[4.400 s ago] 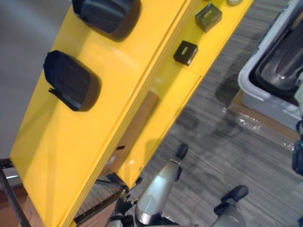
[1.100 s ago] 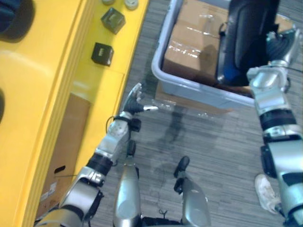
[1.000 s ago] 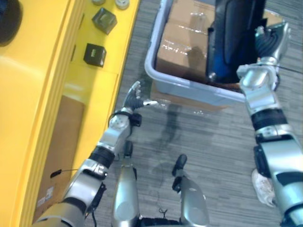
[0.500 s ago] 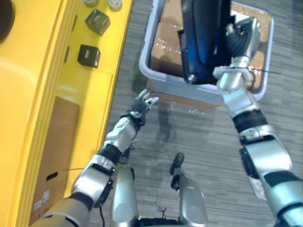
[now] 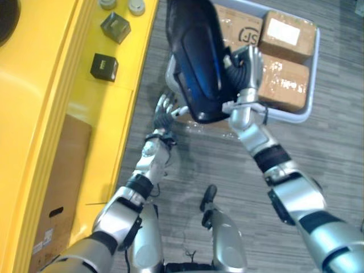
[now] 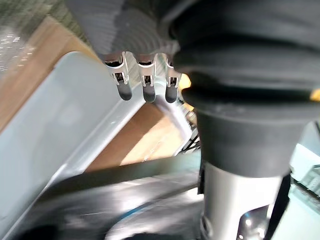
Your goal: Walk over and take plastic housings, then place them on the shelf
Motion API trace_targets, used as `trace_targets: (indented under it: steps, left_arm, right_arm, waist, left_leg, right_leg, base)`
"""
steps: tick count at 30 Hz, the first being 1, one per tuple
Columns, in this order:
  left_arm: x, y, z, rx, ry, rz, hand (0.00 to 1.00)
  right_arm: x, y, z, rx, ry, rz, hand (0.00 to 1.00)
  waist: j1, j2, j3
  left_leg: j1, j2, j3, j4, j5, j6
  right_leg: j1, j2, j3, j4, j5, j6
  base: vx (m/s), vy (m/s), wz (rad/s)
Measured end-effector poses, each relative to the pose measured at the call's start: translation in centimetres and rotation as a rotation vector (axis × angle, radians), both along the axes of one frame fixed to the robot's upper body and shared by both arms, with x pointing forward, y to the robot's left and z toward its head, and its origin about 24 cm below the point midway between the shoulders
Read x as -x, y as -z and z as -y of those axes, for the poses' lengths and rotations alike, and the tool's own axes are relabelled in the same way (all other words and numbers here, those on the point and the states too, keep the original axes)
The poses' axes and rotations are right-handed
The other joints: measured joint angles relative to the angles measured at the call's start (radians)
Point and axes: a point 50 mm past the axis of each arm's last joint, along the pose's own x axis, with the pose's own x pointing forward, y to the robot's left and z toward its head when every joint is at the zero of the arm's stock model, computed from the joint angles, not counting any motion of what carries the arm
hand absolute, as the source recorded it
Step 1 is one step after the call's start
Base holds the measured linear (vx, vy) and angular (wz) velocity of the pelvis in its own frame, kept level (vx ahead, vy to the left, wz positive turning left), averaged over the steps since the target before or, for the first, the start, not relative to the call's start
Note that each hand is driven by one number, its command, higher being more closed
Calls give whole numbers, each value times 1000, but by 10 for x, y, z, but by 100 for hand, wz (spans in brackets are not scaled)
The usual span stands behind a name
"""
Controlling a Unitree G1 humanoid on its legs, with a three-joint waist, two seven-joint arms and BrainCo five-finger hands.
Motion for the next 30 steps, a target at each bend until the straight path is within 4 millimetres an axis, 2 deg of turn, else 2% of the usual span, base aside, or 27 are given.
trace_targets:
  steps: [5, 7, 12, 17, 20, 21, 25, 30]
  left_arm:
    - [1, -6, 0, 9, -18, 22, 0]
    - [1, -8, 1, -46, -40, 39, 0]
    - [0, -8, -3, -32, -57, 17, 0]
    - [-2, 1, -1, -88, -4, -68, 0]
    - [-3, 10, -1, -197, 29, -112, 0]
    - [-2, 15, -1, -233, 34, -132, 100]
    - [2, 38, 13, -341, 137, -237, 100]
    - [8, 47, 27, -407, 276, -249, 100]
  right_arm:
    - [1, 7, -4, 1, -26, -18, 100]
    - [4, 11, -9, 5, -54, -20, 100]
    - [11, 23, -24, 49, -124, -29, 100]
    - [12, 26, -26, 53, -128, -37, 100]
    - [12, 29, -25, 80, -123, -45, 100]
    - [11, 30, -25, 91, -115, -52, 100]
    - [12, 28, -30, 110, -121, -36, 100]
    - [11, 16, -32, 128, -127, -1, 100]
  waist:
    - [-2, -5, -3]
    - [-2, -6, -4]
    - [-2, -6, -4]
    - [-1, -6, -4]
    - [-2, -6, -4]
    - [-2, -6, -4]
    - [0, -6, -4]
    - [0, -6, -4]
  left_leg:
    - [2, 0, -1, -7, 5, 1]
    - [2, 0, -1, -8, 5, 1]
    - [1, 0, -1, -9, 5, 1]
    - [1, -1, -1, -9, 5, 1]
    - [3, -1, 1, -9, 5, 1]
    - [4, -2, 1, -9, 5, 1]
    - [11, -6, 0, -10, 5, 1]
    - [11, -11, -3, -9, 5, 1]
  right_leg:
    - [0, 0, -3, 1, -1, -1]
    - [0, -1, -3, 1, -1, -1]
    - [-2, -1, -3, 1, -1, -1]
    - [-3, -2, -3, 2, -2, -1]
    - [-3, -3, -2, 2, -2, -1]
    - [-4, -4, -1, 5, -4, 0]
    - [-6, -12, -4, 24, -15, 1]
    - [-5, -18, -7, 29, -19, 2]
  base:
    - [0, 0, 0]
    - [0, 0, 0]
    - [0, 0, 0]
    - [0, 0, 0]
    - [0, 0, 0]
    - [0, 0, 0]
    - [0, 0, 0]
    - [-3, -3, 1]
